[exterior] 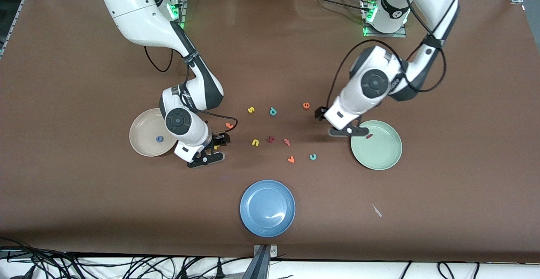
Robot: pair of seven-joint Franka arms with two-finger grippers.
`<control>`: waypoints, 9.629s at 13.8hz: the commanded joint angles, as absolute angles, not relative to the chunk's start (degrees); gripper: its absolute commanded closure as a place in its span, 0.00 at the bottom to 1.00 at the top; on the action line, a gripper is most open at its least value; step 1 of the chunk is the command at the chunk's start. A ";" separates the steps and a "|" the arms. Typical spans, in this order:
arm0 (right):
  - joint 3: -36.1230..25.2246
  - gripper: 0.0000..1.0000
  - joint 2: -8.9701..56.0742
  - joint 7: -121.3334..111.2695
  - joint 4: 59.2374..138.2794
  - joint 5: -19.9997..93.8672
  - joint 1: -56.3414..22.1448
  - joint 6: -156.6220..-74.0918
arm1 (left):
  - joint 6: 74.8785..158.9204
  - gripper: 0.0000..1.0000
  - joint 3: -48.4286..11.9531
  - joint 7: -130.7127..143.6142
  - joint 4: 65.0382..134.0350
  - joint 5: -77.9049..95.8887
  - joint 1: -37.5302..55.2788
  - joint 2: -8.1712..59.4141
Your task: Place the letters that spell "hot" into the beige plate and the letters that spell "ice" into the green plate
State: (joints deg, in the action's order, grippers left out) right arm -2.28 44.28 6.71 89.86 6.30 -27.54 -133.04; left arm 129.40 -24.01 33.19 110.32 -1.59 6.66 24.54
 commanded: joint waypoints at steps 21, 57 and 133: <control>-2.20 0.70 45.97 11.78 88.42 7.73 -27.95 -130.52 | 143.79 0.23 -26.54 44.12 119.27 -17.57 12.30 32.17; -6.94 0.00 29.00 -17.83 106.00 10.55 -29.70 -128.75 | 139.65 0.81 -14.33 -14.66 114.43 -12.83 0.70 26.36; -6.70 0.00 22.60 2.64 92.28 12.40 -18.31 -104.42 | 120.15 0.92 2.46 32.43 68.29 4.13 29.09 56.43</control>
State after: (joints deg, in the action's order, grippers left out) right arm -11.56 26.42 2.24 90.52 14.20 -23.87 -105.58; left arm 121.46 1.75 31.29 70.13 5.70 28.50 55.52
